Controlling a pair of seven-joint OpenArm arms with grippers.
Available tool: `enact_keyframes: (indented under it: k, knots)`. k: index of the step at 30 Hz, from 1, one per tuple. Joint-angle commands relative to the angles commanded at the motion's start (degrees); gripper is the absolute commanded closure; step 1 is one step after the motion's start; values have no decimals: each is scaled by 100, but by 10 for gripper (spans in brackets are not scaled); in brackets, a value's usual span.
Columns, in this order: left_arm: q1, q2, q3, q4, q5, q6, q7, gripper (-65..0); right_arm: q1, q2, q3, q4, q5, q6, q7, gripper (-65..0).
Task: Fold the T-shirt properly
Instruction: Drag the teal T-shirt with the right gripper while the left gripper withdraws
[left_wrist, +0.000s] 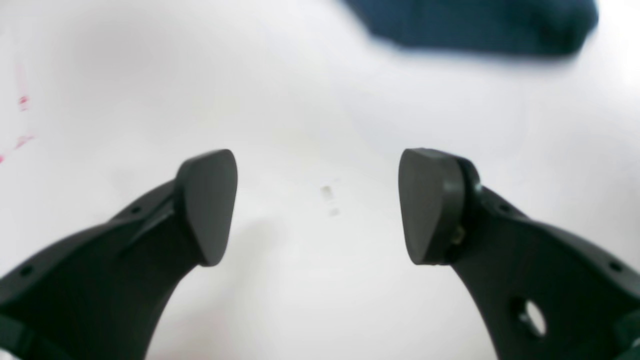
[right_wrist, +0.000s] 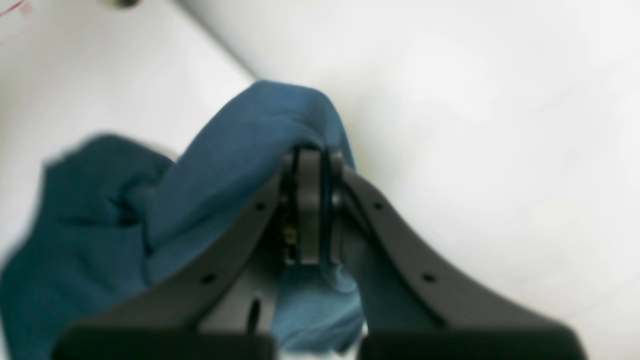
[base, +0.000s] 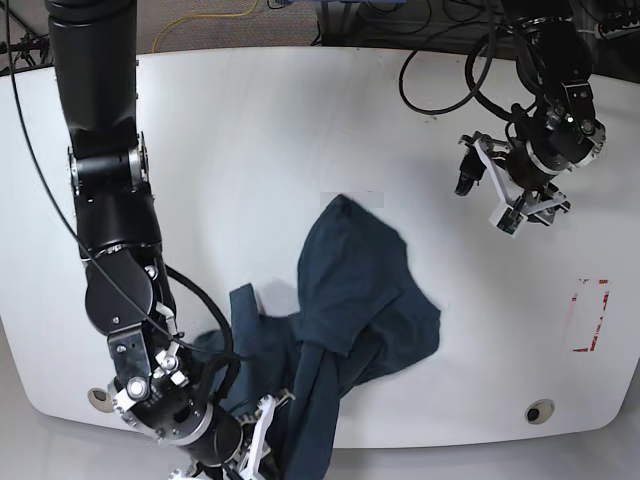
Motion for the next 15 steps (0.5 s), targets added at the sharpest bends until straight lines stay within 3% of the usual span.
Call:
enact_keyframes:
  k: [11, 15]
  knots:
    - [-70, 35, 264, 0, 0, 0, -53, -471, 1178, -53, -26, 35, 0, 0, -369, 0]
    - [-70, 114, 264, 0, 9, 0, -404, -471, 1626, -290, -35, 0, -26, 0, -475, 0]
